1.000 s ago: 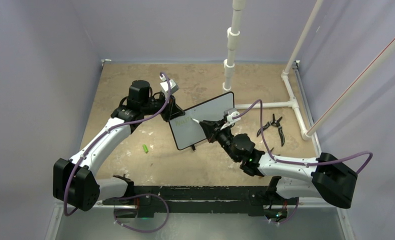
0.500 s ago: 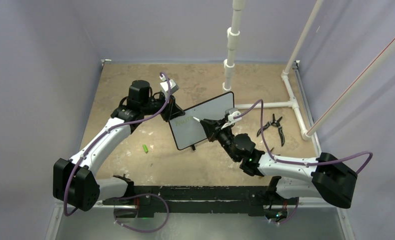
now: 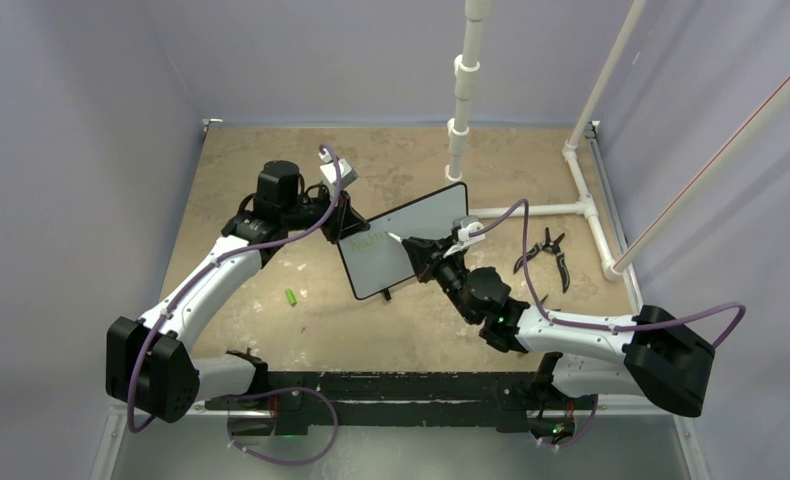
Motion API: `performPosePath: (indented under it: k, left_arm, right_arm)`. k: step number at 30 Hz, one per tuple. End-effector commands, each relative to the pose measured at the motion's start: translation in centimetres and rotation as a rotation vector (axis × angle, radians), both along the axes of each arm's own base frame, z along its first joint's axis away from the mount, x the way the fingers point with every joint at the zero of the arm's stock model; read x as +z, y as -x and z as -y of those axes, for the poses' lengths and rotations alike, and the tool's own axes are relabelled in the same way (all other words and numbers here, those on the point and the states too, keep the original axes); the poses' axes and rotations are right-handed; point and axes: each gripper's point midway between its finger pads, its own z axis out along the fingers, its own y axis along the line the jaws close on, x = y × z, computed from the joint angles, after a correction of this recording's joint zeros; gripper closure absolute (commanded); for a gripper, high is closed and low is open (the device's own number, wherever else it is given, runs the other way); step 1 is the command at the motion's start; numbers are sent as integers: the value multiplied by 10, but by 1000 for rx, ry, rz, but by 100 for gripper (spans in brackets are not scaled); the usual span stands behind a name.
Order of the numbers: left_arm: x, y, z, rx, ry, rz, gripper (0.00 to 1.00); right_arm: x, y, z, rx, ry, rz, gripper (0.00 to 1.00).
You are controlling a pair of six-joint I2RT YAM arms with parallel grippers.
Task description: Write a sentence on the whiteboard
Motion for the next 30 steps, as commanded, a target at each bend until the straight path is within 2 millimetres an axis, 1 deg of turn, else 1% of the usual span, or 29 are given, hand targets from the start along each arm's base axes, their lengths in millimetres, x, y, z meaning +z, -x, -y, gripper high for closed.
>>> performPosePath:
  k: [1, 4, 9, 12, 14, 15, 17, 19, 21, 22, 24, 29, 30]
  left_arm:
    - [14, 0, 1, -10, 19, 68, 100]
    - [14, 0, 1, -10, 19, 68, 100]
    - [15, 0, 1, -12, 20, 70, 100]
    - [15, 0, 1, -13, 21, 68, 100]
    - [15, 0, 1, -11, 21, 66, 100]
    - [15, 0, 1, -9, 21, 68, 98]
    - [17, -2, 1, -2, 22, 69, 79]
    - [20, -5, 2, 4, 26, 70, 58]
    - [23, -8, 3, 12, 28, 69, 49]
    - [24, -9, 4, 16, 27, 70, 44]
    - [26, -11, 8, 9, 27, 73, 39]
    - [29, -14, 24, -14, 7, 80, 38]
    - [26, -14, 26, -19, 2, 73, 38]
  right_arm:
    - [-5, -7, 8, -59, 1, -25, 100]
    - [-15, -4, 10, -53, 8, -50, 100]
    - [-22, -2, 13, -55, 14, -66, 100]
    - [-18, -3, 13, -56, 14, -58, 100]
    - [-12, -3, 14, -56, 5, -42, 100]
    - [-8, -1, 14, -45, 2, -28, 100]
    - [2, 3, 14, -22, -11, 2, 100]
    - [11, 6, 16, -10, -24, 23, 100]
    - [17, 10, 18, 1, -36, 34, 100]
    - [17, 12, 18, 16, -33, 35, 100]
    - [18, 12, 22, 2, -34, 40, 100]
    - [18, 11, 26, -7, -29, 47, 100]
    - [18, 10, 27, -6, -31, 48, 100]
